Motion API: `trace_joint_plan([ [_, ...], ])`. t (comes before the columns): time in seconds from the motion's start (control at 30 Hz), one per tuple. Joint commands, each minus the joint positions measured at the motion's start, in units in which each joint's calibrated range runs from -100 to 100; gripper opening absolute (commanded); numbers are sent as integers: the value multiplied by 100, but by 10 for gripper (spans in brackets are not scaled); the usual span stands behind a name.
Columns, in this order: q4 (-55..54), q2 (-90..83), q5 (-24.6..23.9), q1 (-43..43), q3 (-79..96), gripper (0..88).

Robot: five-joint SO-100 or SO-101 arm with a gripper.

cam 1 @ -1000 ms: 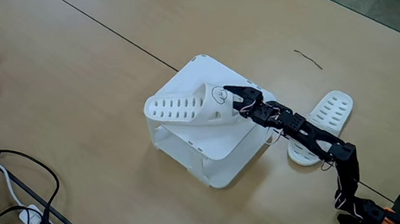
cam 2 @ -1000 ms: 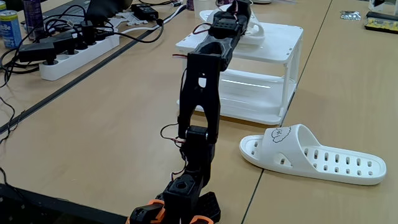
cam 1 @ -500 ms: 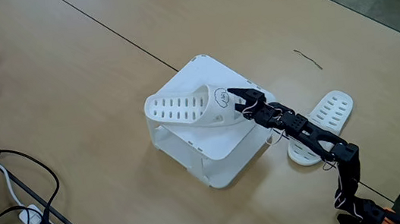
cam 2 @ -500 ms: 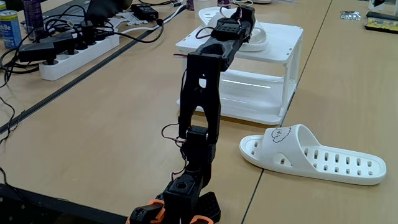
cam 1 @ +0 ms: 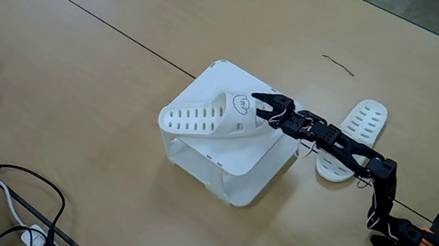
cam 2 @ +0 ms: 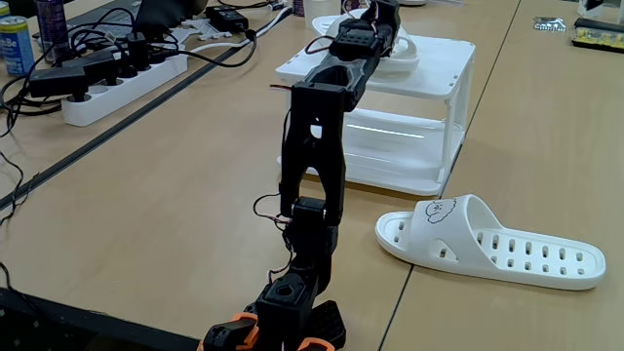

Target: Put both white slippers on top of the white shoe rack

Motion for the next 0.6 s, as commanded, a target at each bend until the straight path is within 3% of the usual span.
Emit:
trace_joint_plan([
  [0.0, -29, -791, 42, -29, -134, 198],
  [0.57, -20, -866, 42, -785, -107, 197],
])
